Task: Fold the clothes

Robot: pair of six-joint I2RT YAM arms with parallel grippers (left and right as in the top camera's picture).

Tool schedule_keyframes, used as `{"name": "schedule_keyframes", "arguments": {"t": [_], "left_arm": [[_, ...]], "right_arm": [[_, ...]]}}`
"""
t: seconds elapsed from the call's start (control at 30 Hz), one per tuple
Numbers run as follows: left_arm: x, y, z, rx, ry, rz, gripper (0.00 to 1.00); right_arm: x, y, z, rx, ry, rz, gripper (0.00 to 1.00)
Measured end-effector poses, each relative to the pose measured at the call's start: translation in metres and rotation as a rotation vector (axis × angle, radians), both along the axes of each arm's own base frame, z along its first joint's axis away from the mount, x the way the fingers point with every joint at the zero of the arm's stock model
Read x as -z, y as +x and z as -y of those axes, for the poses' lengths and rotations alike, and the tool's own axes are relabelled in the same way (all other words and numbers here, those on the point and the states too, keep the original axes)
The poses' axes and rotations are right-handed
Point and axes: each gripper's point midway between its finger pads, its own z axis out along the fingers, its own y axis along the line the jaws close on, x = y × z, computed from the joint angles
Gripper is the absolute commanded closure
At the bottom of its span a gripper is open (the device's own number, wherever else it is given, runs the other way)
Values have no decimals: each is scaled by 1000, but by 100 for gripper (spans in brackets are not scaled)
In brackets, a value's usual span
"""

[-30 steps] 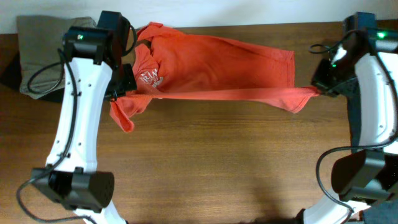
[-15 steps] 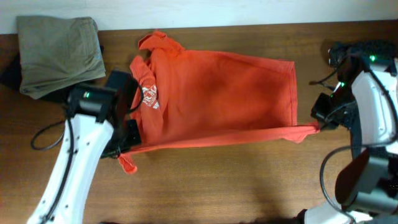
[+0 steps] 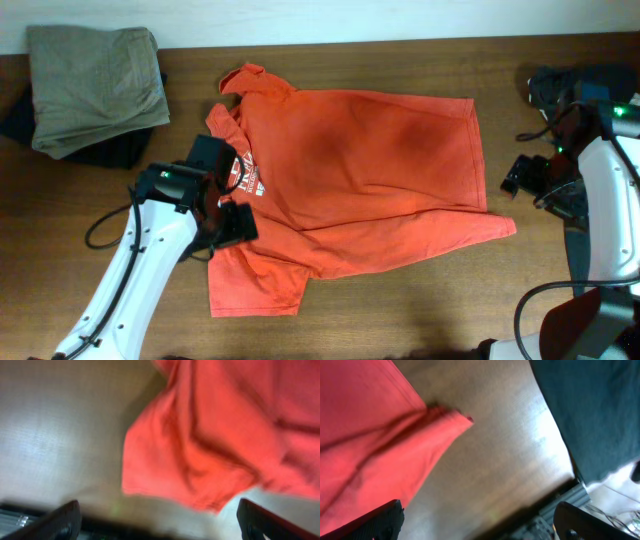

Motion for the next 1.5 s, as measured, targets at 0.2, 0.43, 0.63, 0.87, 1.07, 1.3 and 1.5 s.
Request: {"name": "schedule_keyframes", "arguments": {"t": [0.2, 0.43, 0.63, 0.87, 1.07, 1.3, 1.5], "left_arm": [[-11, 101, 15, -12, -48, 377, 88], [64, 148, -29, -143, 10, 306, 100], [108, 155, -24, -88, -38, 229, 100], [138, 147, -33, -108, -34, 146, 100], [139, 139, -62, -186, -34, 101, 100], [139, 101, -109, -310, 49, -32, 100], [133, 81, -137, -361, 131, -99, 100]], "right_arm": [[-5, 72, -16, -118, 104, 299, 8], [22, 110, -68, -276, 189, 311, 12], [79, 134, -82, -274, 220, 234, 1], [121, 136, -82, -258, 239, 155, 1], [133, 135, -82, -255, 237, 159, 4], [166, 121, -83, -253, 240, 146, 5], [166, 121, -83, -246, 239, 149, 5]]}}
